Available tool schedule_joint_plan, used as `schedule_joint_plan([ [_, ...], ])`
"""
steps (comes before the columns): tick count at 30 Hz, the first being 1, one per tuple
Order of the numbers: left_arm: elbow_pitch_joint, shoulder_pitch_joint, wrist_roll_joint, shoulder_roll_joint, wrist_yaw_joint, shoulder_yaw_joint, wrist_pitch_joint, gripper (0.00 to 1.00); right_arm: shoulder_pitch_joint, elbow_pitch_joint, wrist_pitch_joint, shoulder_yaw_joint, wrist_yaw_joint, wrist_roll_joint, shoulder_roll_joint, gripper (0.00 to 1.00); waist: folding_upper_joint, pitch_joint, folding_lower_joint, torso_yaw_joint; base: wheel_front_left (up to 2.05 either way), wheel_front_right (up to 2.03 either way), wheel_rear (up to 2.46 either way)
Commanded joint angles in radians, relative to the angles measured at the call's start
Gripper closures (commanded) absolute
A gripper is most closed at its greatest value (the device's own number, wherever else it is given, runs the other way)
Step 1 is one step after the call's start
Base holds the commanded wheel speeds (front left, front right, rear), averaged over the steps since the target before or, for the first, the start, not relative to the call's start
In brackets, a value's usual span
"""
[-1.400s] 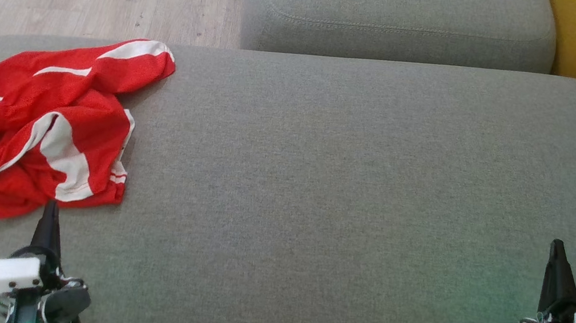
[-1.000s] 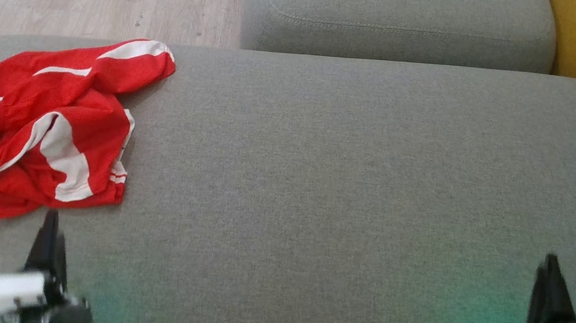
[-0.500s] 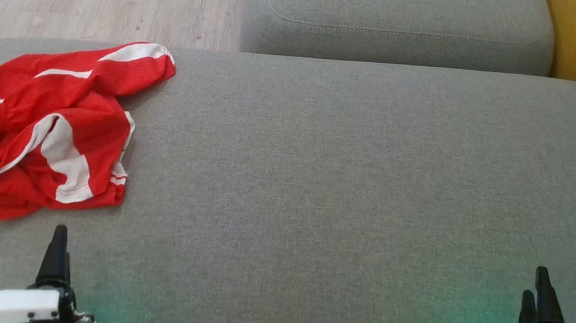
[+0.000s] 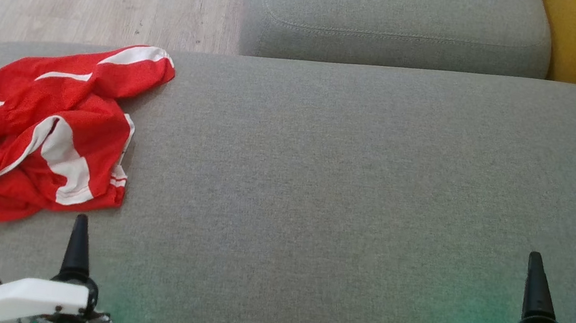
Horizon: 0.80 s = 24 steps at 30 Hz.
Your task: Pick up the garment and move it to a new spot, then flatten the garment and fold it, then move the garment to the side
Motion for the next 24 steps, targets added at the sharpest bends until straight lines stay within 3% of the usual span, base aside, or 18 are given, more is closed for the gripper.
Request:
schedule_joint_plan([
  [1,-0.042,-0.039,0.036,0.008,0.004,-0.005,-0.013,0.00,-0.028,-0.044,-0.013,0.010,0.002,-0.037,-0.008,0.00,0.0000,0.000,-0.0001,0.000,0.00,0.00,0.00],
  [24,-0.089,-0.041,0.333,0.009,0.057,-0.088,-0.080,0.00,-0.014,-0.124,-0.080,0.073,0.003,-0.375,-0.010,0.00,0.0000,-0.010,-0.0001,0.005,0.00,0.00,0.00],
])
